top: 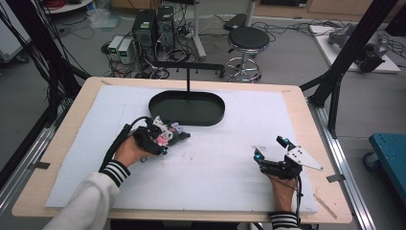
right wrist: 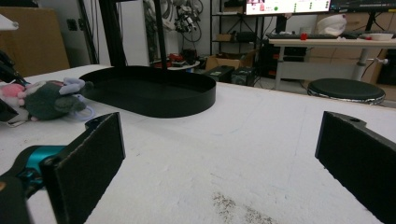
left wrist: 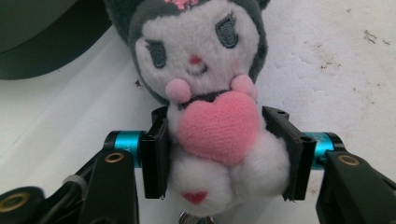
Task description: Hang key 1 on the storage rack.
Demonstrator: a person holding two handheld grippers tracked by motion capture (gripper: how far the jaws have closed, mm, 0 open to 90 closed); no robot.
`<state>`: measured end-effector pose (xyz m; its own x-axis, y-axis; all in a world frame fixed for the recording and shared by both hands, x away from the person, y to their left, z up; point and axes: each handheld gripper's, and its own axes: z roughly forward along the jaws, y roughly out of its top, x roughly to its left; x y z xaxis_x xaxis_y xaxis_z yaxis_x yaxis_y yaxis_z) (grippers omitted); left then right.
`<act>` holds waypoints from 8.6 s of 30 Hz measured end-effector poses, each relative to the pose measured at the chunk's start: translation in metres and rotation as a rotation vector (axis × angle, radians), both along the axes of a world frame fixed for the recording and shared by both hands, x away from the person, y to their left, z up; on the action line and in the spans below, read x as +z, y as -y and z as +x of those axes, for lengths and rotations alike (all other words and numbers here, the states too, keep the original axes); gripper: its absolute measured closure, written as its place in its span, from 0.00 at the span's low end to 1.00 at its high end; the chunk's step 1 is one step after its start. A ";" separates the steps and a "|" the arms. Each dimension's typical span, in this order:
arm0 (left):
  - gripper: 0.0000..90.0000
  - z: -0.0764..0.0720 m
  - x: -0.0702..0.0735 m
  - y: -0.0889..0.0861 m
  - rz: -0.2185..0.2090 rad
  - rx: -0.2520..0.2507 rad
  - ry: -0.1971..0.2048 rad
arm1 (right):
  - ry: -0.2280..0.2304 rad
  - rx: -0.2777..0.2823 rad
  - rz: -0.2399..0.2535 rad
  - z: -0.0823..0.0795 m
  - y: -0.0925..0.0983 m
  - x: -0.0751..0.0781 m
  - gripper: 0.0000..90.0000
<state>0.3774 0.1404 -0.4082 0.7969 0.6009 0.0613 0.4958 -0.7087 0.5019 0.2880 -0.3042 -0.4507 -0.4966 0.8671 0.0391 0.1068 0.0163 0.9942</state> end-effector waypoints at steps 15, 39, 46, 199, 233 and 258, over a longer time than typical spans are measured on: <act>0.57 -0.008 0.016 -0.002 -0.073 -0.017 0.102 | -0.001 0.001 0.001 0.000 0.000 0.000 0.01; 0.56 -0.005 0.083 -0.042 -0.261 0.070 0.251 | -0.001 -0.002 -0.001 0.000 0.000 0.000 0.01; 0.56 -0.001 0.104 -0.054 -0.277 0.102 0.288 | -0.001 -0.001 0.001 0.000 0.000 0.000 0.01; 0.56 0.105 0.085 -0.083 -0.171 0.311 0.172 | 0.006 0.001 -0.008 0.000 0.000 0.000 0.01; 0.08 0.043 0.100 -0.110 -0.559 0.105 0.432 | 0.003 -0.001 -0.001 0.000 0.000 0.000 0.01; 0.08 -0.040 0.074 -0.166 -0.680 0.097 0.535 | 0.005 -0.001 -0.002 0.000 0.001 0.000 0.01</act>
<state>0.3374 0.3066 -0.3342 0.7071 0.7070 0.0160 0.1152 -0.1375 0.9838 0.2883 -0.3047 -0.4508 -0.4955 0.8679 0.0347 0.1023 0.0186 0.9946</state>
